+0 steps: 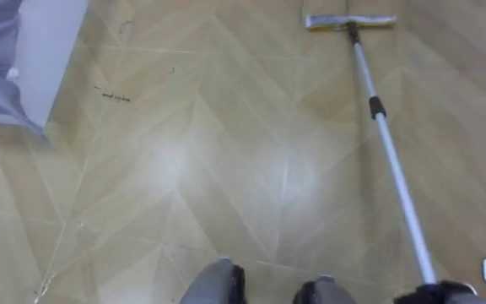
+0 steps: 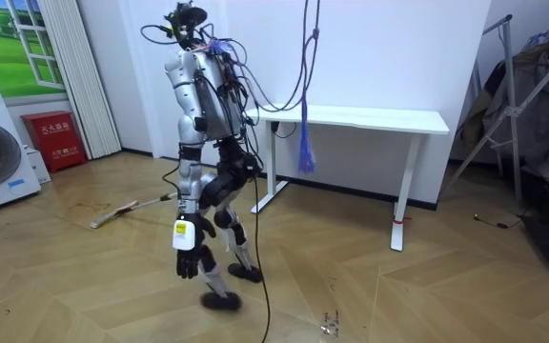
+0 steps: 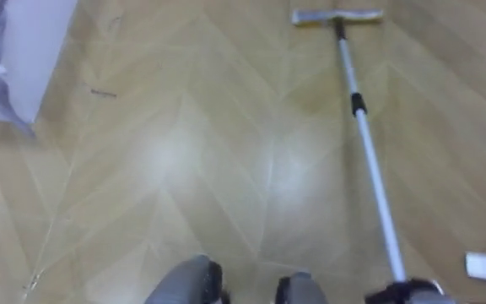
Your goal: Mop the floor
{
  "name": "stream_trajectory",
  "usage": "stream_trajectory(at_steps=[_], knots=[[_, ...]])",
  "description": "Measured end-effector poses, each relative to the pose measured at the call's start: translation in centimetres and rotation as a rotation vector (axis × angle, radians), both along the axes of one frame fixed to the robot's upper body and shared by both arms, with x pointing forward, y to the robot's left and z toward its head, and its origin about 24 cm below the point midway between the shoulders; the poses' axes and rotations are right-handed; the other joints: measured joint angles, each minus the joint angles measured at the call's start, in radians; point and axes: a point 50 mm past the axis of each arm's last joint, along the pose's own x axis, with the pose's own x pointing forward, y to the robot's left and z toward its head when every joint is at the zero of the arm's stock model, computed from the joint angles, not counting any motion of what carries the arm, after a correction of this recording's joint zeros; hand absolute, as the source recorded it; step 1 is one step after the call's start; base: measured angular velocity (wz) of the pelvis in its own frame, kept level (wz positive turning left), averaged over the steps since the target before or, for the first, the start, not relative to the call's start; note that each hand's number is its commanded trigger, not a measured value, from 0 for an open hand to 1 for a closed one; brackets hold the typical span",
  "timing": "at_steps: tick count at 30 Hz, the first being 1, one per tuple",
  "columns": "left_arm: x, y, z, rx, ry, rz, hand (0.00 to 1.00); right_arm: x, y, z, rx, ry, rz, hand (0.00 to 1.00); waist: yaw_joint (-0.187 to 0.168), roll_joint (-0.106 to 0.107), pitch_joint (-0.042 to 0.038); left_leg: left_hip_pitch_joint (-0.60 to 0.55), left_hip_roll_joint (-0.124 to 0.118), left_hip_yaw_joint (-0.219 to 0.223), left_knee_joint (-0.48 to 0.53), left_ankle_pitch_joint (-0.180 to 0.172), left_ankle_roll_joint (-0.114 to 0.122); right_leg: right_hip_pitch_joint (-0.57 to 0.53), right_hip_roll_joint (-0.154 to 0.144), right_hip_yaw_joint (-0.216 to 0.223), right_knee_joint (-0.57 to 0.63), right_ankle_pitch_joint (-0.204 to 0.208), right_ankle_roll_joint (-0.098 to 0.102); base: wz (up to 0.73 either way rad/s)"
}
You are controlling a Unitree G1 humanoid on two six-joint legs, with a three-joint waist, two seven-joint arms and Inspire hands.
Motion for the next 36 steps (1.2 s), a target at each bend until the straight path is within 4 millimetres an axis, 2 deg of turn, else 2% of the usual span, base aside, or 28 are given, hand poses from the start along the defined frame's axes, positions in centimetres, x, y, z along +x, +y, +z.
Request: stream_trajectory(at_steps=[1, 3, 4, 5, 6, 7, 8, 9, 11, 12, 14, 15, 16, 18, 20, 23, 24, 25, 26, 27, 28, 29, 31, 32, 33, 34, 35, 36], knots=[[-0.5, 0.0, -0.1, -0.011, 0.015, 0.004, 0.00, -0.7, 0.2, -0.4, 0.021, 0.014, -0.010, 1.00, 0.001, -0.002, -0.0030, 0.003, -0.015, 0.005, -0.045, 0.063, 0.025, 0.044, -0.005, 0.001, -0.021, -0.016, 0.005, -0.06], [-0.4, -0.1, -0.1, -0.028, 0.012, 0.001, 0.00, -3.0, 0.2, -1.5, 0.040, 0.064, -0.029, 1.00, -0.009, -0.007, -0.0110, 0.032, -0.037, 0.010, -0.073, 0.095, 0.064, 0.101, -0.024, 0.005, -0.054, -0.040, 0.030, 0.19], [0.2, -0.3, -0.1, -0.040, -0.002, -0.003, 0.00, -4.9, -0.4, -2.0, 0.040, 0.105, -0.049, 1.00, -0.022, -0.010, -0.0119, 0.051, -0.053, 0.021, -0.067, 0.074, 0.092, 0.113, -0.037, 0.022, -0.034, -0.043, 0.041, 0.35], [0.7, -0.5, 0.0, -0.043, -0.012, -0.008, 0.00, -6.1, -0.7, -2.2, 0.034, 0.136, -0.059, 1.00, -0.026, -0.009, -0.0122, 0.058, -0.060, 0.028, -0.059, 0.059, 0.104, 0.107, -0.040, 0.035, -0.002, -0.032, 0.059, 0.40], [1.4, -0.6, 0.1, -0.044, -0.031, -0.016, 0.00, -8.8, -1.3, -2.7, 0.017, 0.213, -0.079, 1.00, -0.036, -0.004, -0.0134, 0.081, -0.077, 0.033, -0.039, 0.023, 0.121, 0.084, -0.043, 0.054, 0.080, 0.005, 0.087, 0.29], [1.8, -0.8, 0.1, -0.045, -0.050, -0.022, 0.00, -11.4, -1.7, -3.1, -0.001, 0.281, -0.092, 1.00, -0.044, 0.015, -0.0261, 0.101, -0.086, 0.019, -0.026, -0.014, 0.132, 0.061, -0.036, 0.067, 0.158, 0.062, 0.092, 0.20], [2.0, -0.9, 0.2, -0.044, -0.056, -0.032, 0.00, -12.5, -1.8, -3.2, -0.008, 0.306, -0.097, 1.00, -0.047, 0.027, -0.0330, 0.109, -0.086, 0.009, -0.023, -0.028, 0.133, 0.045, -0.028, 0.070, 0.178, 0.079, 0.096, -0.06], [2.2, -0.9, 0.2, -0.038, -0.069, -0.044, 0.00, -13.9, -1.7, -3.4, -0.012, 0.338, -0.108, 1.00, -0.049, 0.047, -0.0345, 0.128, -0.086, -0.006, -0.028, -0.042, 0.136, -0.012, -0.014, 0.077, 0.206, 0.076, 0.095, -0.24], [2.4, -1.0, 0.3, -0.027, -0.082, -0.035, 0.00, -15.7, -1.2, -3.8, -0.011, 0.374, -0.126, 1.00, -0.067, 0.067, -0.0297, 0.162, -0.093, -0.035, -0.040, -0.044, 0.136, -0.097, -0.006, 0.079, 0.157, 0.076, 0.094, -0.23], [2.3, -1.0, 0.3, -0.027, -0.079, -0.031, 0.00, -16.9, -0.6, -4.1, 0.001, 0.401, -0.139, 1.00, -0.077, 0.076, -0.0304, 0.189, -0.108, -0.067, -0.047, -0.044, 0.136, -0.134, -0.009, 0.080, 0.068, 0.085, 0.090, 0.00], [1.9, -0.9, 0.2, -0.025, -0.068, -0.028, 0.00, -18.7, 0.6, -4.6, 0.035, 0.440, -0.151, 1.00, -0.106, 0.080, -0.0336, 0.228, -0.123, -0.069, -0.057, -0.054, 0.126, -0.151, -0.035, 0.081, -0.122, 0.154, 0.087, 0.23], [1.5, -1.0, 0.1, -0.028, -0.057, -0.027, 0.00, -20.0, 1.1, -4.8, 0.055, 0.468, -0.161, 1.00, -0.124, 0.082, -0.0342, 0.256, -0.118, -0.064, -0.058, -0.097, 0.111, -0.152, -0.043, 0.070, -0.169, 0.234, 0.085, 0.20], [1.1, -1.2, 0.0, -0.033, -0.046, -0.026, 0.00, -20.7, 1.4, -4.9, 0.069, 0.483, -0.170, 1.00, -0.121, 0.090, -0.0401, 0.276, -0.102, -0.054, -0.054, -0.131, 0.093, -0.140, -0.028, 0.065, -0.159, 0.260, 0.069, 0.00], [0.4, -1.5, -0.3, -0.046, -0.023, -0.011, 0.00, -20.5, 1.8, -5.0, 0.078, 0.481, -0.162, 1.00, -0.096, 0.088, -0.0373, 0.308, -0.082, -0.053, -0.050, -0.141, 0.075, -0.114, -0.008, 0.058, -0.160, 0.252, 0.046, -0.40], [0.0, -1.7, -0.4, -0.049, -0.002, -0.001, 0.00, -20.0, 1.9, -5.1, 0.083, 0.481, -0.156, 1.00, -0.103, 0.082, -0.0336, 0.334, -0.079, -0.054, -0.036, -0.145, 0.068, -0.084, -0.009, 0.053, -0.137, 0.214, 0.036, 0.00], [-0.1, -1.7, -0.4, -0.050, 0.003, 0.011, 0.00, -16.8, 1.5, -4.9, 0.064, 0.439, -0.143, 1.00, -0.099, 0.070, -0.0244, 0.317, -0.058, -0.049, 0.107, -0.135, 0.049, -0.050, -0.005, 0.030, -0.079, 0.144, 0.009, 0.16], [0.0, -1.6, -0.4, -0.050, 0.006, 0.017, 0.00, -15.2, 1.1, -4.6, 0.052, 0.419, -0.143, 1.00, -0.093, 0.062, -0.0204, 0.293, -0.046, -0.044, 0.193, -0.111, 0.014, -0.038, -0.001, 0.025, -0.050, 0.114, 0.003, 0.14], [0.0, -1.6, -0.4, -0.049, 0.005, 0.019, 0.00, -14.1, 0.9, -4.4, 0.043, 0.403, -0.142, 1.00, -0.088, 0.058, -0.0174, 0.279, -0.042, -0.043, 0.232, -0.095, 0.002, -0.034, 0.004, 0.026, -0.039, 0.103, 0.002, 0.10], [0.1, -1.6, -0.4, -0.043, 0.002, 0.012, 0.00, -11.5, 0.3, -3.8, 0.024, 0.348, -0.132, 1.00, -0.076, 0.045, -0.0117, 0.245, -0.037, -0.038, 0.308, -0.047, -0.014, -0.031, 0.012, 0.033, -0.018, 0.084, -0.003, 0.00], [0.3, -1.5, -0.3, -0.036, -0.009, 0.004, 0.00, -8.4, -0.2, -2.9, 0.012, 0.274, -0.119, 1.00, -0.067, 0.027, -0.0043, 0.204, -0.041, -0.032, 0.355, -0.020, -0.018, -0.033, 0.019, 0.043, -0.010, 0.075, -0.007, 0.08], [0.8, -1.2, 0.0, -0.028, -0.030, -0.009, 0.00, -5.8, -0.2, -2.2, 0.008, 0.203, -0.099, 1.00, -0.059, 0.011, 0.0047, 0.156, -0.036, -0.031, 0.328, -0.036, 0.001, -0.033, 0.021, 0.046, -0.011, 0.071, -0.009, 0.05], [1.0, -1.0, 0.0, -0.024, -0.038, -0.011, 0.00, -4.7, -0.4, -1.7, 0.007, 0.163, -0.097, 1.00, -0.048, 0.007, 0.0058, 0.128, -0.031, -0.025, 0.297, -0.038, 0.003, -0.033, 0.024, 0.046, -0.014, 0.070, -0.011, 0.00], [0.9, -0.3, 0.2, -0.006, -0.044, -0.011, 0.00, -1.7, 0.0, -0.7, 0.034, 0.053, -0.076, 1.00, -0.015, -0.015, -0.0005, 0.041, -0.032, -0.020, 0.079, -0.027, -0.004, -0.010, 0.030, 0.046, -0.029, 0.057, -0.004, -0.10], [0.6, -0.2, 0.2, -0.004, -0.039, -0.008, 0.00, -1.3, 0.1, -0.6, 0.046, 0.036, -0.071, 1.00, -0.010, -0.016, -0.0019, 0.033, -0.031, -0.019, 0.010, -0.011, -0.010, 0.007, 0.032, 0.044, -0.037, 0.049, -0.002, -0.05], [-0.1, 0.1, 0.1, -0.004, -0.025, 0.007, 0.00, -1.3, 0.3, -0.7, 0.064, 0.031, -0.066, 1.00, -0.007, -0.016, -0.0031, 0.034, -0.030, -0.021, -0.077, 0.056, 0.015, 0.051, 0.032, 0.040, -0.055, 0.031, 0.005, 0.00], [-0.7, 0.1, 0.1, -0.013, -0.011, 0.015, 0.00, -2.2, 0.3, -1.2, 0.080, 0.056, -0.069, 1.00, -0.010, -0.014, -0.0139, 0.055, -0.032, -0.017, -0.098, 0.096, 0.036, 0.095, 0.029, 0.038, -0.079, 0.012, 0.019, 0.08], [-0.7, 0.1, 0.0, -0.023, -0.009, 0.013, 0.00, -2.9, 0.2, -1.4, 0.083, 0.072, -0.074, 1.00, -0.014, -0.015, -0.0185, 0.071, -0.034, -0.009, -0.099, 0.098, 0.051, 0.112, 0.023, 0.035, -0.089, 0.005, 0.027, 0.22], [-0.2, 0.0, 0.1, -0.040, -0.016, 0.005, 0.00, -4.5, -0.3, -1.8, 0.085, 0.109, -0.088, 1.00, -0.017, -0.015, -0.0191, 0.094, -0.033, 0.019, -0.098, 0.091, 0.081, 0.136, 0.005, 0.029, -0.099, -0.006, 0.040, 0.25]])
